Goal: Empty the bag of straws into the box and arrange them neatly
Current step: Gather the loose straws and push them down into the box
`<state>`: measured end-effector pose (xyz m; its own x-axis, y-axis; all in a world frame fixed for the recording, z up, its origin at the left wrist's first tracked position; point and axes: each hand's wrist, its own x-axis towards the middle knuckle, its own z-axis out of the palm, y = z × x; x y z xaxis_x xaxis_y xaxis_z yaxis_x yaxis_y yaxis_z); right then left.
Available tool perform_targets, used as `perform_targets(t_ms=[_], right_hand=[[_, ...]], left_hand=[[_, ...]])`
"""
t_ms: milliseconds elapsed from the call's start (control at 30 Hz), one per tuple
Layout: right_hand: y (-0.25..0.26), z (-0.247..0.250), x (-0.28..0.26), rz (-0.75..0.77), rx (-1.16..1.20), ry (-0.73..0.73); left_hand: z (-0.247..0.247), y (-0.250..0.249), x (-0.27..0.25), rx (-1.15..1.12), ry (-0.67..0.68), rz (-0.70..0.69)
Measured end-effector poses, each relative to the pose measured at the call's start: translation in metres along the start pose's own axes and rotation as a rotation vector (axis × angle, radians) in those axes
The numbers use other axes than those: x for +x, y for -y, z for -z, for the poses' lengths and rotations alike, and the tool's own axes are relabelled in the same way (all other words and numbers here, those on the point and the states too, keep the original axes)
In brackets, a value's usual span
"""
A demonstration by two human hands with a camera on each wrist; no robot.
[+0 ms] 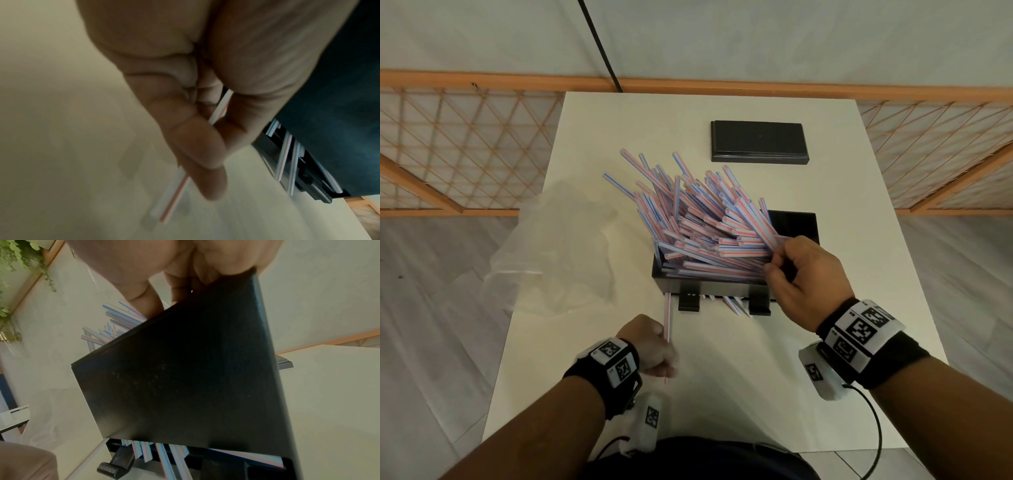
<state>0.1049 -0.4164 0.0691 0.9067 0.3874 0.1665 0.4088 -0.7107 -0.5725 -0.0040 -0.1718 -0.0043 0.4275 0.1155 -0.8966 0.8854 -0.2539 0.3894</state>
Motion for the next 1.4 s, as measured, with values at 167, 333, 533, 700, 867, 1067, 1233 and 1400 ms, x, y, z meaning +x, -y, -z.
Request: perform_targets(t_ms=[167, 333, 533, 700, 867, 1067, 1233, 1400], right_hand=[[0.000, -0.001, -0.001, -0.004, -0.004, 0.010], [0.000, -0.002, 0.000, -0.004, -0.015, 0.019], [0.000, -0.002, -0.001, -0.005, -0.023, 0.010], [0.002, 0.001, -0.001, -0.005, 0.049, 0.014], [0.016, 0.024, 0.000, -0.051, 0.316, 0.086], [0.039, 0.045, 0.003, 0.174, 0.270, 0.237], [0.026, 0.045, 0.017, 0.194, 0.072, 0.241], [0.006, 0.028, 0.016, 0.188, -0.169, 0.373]], left_hand=[[0.001, -0.012, 0.004, -0.064, -0.161, -0.118], [-0.004, -0.012, 0.014, -0.157, -0.175, -0.181], [-0.011, 0.009, 0.001, 0.120, 0.211, -0.066], [-0.012, -0.023, -0.029, 0.468, 0.384, -0.465], [-0.007, -0.082, -0.081, 0.157, 0.251, -0.925], [0.003, -0.118, -0.107, -0.324, 0.224, -1.089], [0.014, -0.120, -0.112, -0.548, 0.073, -1.083], [0.025, -0.107, -0.094, -0.425, -0.235, -1.006]])
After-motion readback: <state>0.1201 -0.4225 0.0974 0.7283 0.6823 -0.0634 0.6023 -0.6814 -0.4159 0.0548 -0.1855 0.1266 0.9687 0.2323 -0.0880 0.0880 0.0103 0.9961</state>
